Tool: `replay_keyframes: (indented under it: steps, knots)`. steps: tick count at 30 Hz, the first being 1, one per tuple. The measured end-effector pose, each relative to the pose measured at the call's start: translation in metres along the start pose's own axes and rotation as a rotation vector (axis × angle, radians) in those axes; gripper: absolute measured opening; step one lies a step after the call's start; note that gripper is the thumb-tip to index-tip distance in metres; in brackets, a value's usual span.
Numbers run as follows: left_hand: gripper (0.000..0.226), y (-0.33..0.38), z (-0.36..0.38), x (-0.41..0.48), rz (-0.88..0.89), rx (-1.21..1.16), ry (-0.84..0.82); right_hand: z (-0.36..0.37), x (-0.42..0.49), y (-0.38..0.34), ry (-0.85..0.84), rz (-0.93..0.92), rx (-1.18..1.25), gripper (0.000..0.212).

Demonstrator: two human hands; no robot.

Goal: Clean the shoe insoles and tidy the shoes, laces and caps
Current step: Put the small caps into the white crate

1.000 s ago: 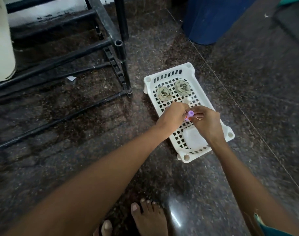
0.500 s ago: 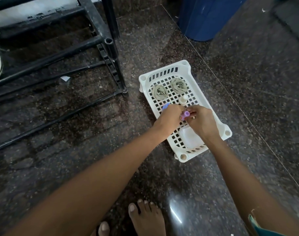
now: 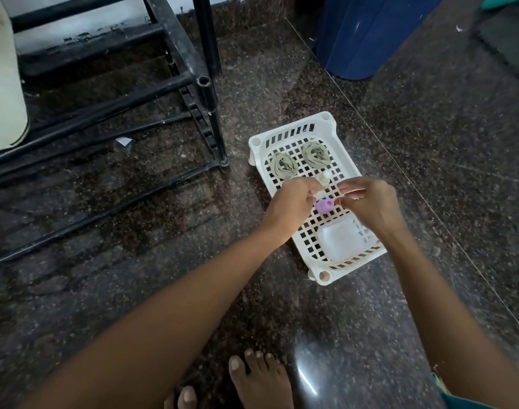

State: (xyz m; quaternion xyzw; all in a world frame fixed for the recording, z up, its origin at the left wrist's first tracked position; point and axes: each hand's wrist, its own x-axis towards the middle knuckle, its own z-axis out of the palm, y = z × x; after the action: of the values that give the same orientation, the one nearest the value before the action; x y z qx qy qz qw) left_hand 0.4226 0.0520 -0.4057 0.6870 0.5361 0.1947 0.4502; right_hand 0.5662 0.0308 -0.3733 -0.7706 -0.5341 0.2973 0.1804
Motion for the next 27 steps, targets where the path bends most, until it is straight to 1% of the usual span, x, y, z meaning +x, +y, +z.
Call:
replay_keyframes:
  steps: [4,9,13,17,20,23,25,27]
  knots:
    - [0.03,-0.002,-0.008,-0.005,-0.048,-0.025,0.117,-0.002,0.001,0.006,0.087,0.06,0.073,0.023]
    - [0.03,-0.007,-0.011,-0.01,-0.05,-0.02,0.175,-0.002,0.006,0.02,0.195,0.077,0.064,0.027]
    - [0.029,-0.008,-0.01,-0.021,-0.082,-0.053,0.252,-0.007,0.007,0.033,0.216,0.137,0.038,0.033]
    - [0.038,-0.014,-0.002,-0.032,-0.228,-0.133,0.37,-0.012,0.001,0.048,0.174,0.212,-0.032,0.032]
    - [0.043,-0.015,0.007,-0.035,-0.404,-0.3,0.345,-0.015,-0.001,0.055,0.162,0.239,-0.092,0.027]
    - [0.044,-0.014,0.012,-0.036,-0.574,-0.464,0.3,-0.017,0.0,0.057,0.144,0.241,-0.1,0.026]
    - [0.038,-0.014,0.013,-0.036,-0.647,-0.555,0.299,-0.017,0.001,0.058,0.147,0.25,-0.079,0.025]
    - [0.026,-0.013,0.013,-0.036,-0.658,-0.599,0.291,-0.016,0.003,0.059,0.155,0.268,-0.062,0.024]
